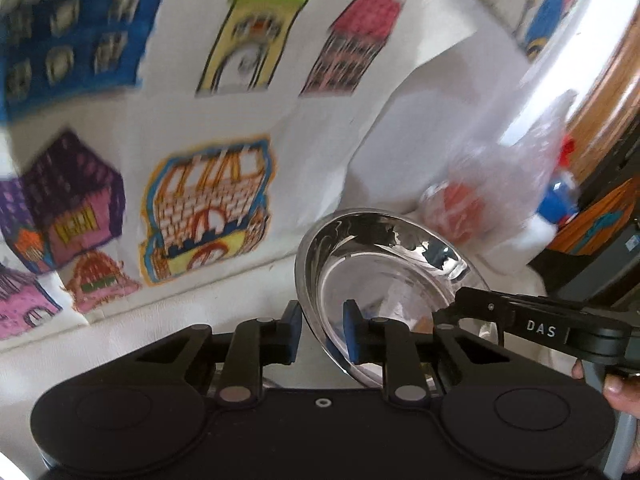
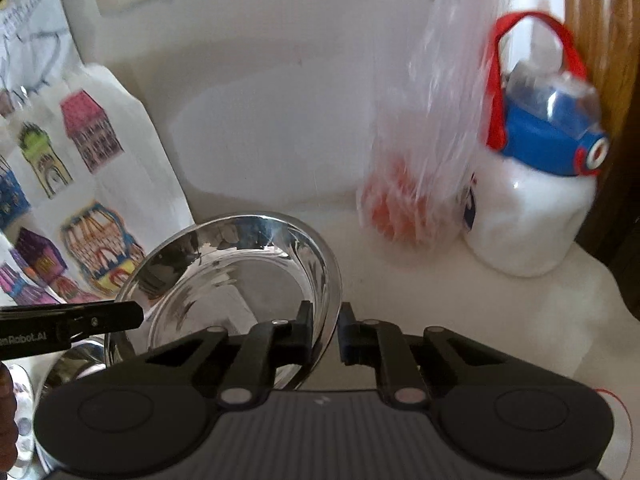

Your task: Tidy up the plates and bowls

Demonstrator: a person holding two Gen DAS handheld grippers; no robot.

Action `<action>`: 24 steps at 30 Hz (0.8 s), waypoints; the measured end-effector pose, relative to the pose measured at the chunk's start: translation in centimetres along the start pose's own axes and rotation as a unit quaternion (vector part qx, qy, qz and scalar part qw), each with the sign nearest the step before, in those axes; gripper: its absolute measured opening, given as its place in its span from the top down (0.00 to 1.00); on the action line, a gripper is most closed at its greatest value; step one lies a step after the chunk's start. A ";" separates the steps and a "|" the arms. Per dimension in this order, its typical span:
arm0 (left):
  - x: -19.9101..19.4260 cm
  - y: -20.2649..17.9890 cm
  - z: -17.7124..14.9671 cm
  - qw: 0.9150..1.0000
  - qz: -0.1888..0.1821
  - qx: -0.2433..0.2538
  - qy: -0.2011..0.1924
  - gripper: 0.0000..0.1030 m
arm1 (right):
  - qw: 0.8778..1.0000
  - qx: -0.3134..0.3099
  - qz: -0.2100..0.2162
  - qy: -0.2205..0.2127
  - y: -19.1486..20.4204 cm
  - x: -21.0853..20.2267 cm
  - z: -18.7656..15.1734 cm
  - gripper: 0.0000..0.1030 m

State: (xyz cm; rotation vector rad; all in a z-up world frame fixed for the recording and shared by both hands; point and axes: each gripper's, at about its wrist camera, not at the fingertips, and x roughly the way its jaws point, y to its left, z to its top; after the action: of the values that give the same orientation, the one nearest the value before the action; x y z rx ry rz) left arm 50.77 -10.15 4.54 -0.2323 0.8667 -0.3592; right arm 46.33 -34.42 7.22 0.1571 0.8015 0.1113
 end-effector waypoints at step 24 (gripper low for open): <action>-12.6 9.5 -7.2 0.997 0.070 -0.013 -0.001 0.77 | 0.992 -0.120 0.031 0.030 16.5 -2.3 -9.3 0.81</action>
State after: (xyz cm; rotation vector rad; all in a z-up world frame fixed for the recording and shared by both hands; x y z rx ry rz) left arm 39.70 3.18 5.63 -0.1944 0.8813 -0.2181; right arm 37.37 -17.63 5.55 -0.0495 0.8370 0.2701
